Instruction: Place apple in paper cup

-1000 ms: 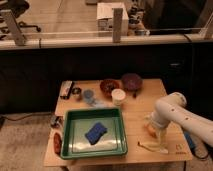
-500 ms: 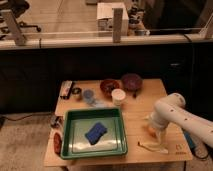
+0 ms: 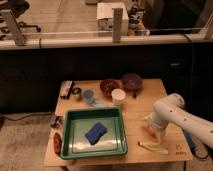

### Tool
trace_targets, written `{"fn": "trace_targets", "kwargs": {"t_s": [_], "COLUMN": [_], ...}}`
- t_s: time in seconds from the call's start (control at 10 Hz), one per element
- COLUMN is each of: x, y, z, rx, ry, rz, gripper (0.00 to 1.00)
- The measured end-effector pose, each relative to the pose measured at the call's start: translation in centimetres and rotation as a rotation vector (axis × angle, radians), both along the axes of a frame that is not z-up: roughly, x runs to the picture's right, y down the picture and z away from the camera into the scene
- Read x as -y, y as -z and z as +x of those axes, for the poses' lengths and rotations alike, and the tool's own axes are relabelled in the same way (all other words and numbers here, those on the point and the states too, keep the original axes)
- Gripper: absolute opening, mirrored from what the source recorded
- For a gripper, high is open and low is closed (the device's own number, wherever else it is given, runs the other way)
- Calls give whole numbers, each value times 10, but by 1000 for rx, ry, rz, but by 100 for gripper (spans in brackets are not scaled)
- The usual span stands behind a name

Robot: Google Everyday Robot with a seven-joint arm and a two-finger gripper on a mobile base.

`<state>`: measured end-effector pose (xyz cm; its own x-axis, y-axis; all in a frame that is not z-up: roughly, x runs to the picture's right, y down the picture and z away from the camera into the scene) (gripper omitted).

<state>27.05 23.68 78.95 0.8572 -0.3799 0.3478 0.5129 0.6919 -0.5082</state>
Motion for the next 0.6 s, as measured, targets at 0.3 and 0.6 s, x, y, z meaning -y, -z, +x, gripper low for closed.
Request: {"fn": "trace_targets", "kwargs": {"t_s": [0.3,0.6], "x": [-2,-5], "y": [-1,-3], "z": [-4,-8], "rx": [16,28], "ry": [14,20], "rz": [-2,-5], "gripper": [80,80]}}
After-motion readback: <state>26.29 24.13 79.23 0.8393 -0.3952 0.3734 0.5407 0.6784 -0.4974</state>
